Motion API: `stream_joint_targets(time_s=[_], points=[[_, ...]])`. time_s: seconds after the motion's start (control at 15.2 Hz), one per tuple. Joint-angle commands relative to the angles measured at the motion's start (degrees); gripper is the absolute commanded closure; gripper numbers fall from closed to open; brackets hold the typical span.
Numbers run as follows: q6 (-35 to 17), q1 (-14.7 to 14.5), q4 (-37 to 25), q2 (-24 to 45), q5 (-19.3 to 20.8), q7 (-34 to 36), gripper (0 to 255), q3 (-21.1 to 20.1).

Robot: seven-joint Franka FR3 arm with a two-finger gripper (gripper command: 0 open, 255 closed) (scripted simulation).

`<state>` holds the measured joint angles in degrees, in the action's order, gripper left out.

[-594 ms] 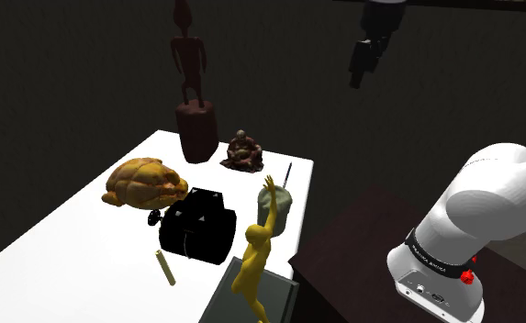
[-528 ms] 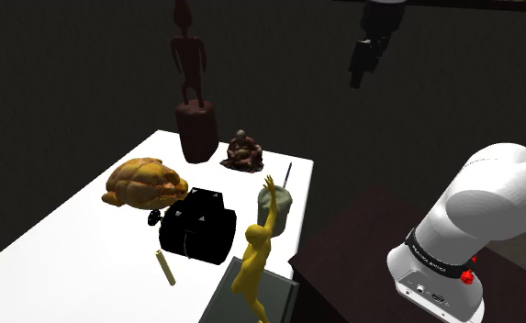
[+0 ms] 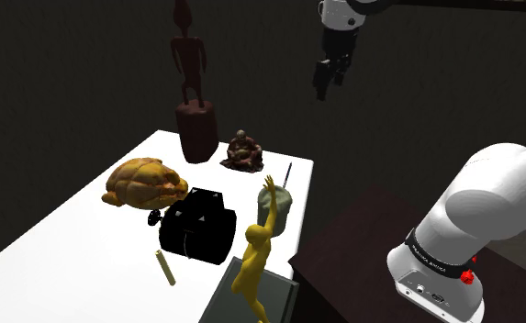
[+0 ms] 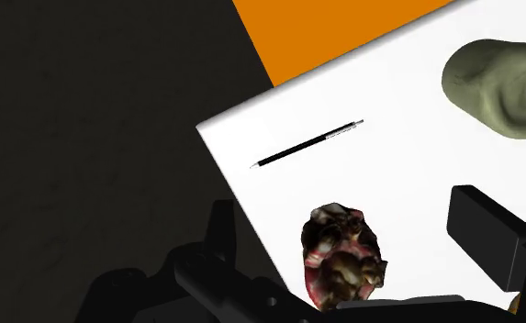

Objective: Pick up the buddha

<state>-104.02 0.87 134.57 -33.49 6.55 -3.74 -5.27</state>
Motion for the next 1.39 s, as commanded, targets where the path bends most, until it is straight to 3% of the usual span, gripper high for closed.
stream_joint_targets(time_s=[0.0,0.66,1.32], points=[[-3.1,0.1,-1.0,4.4,0.1,1.4,0,-0.9],[-13.5,0.9,-10.9,26.4,3.2,7.5,0,-3.5],[-16.9,-0.3,-28.5,49.4,8.0,12.9,0,-4.0]])
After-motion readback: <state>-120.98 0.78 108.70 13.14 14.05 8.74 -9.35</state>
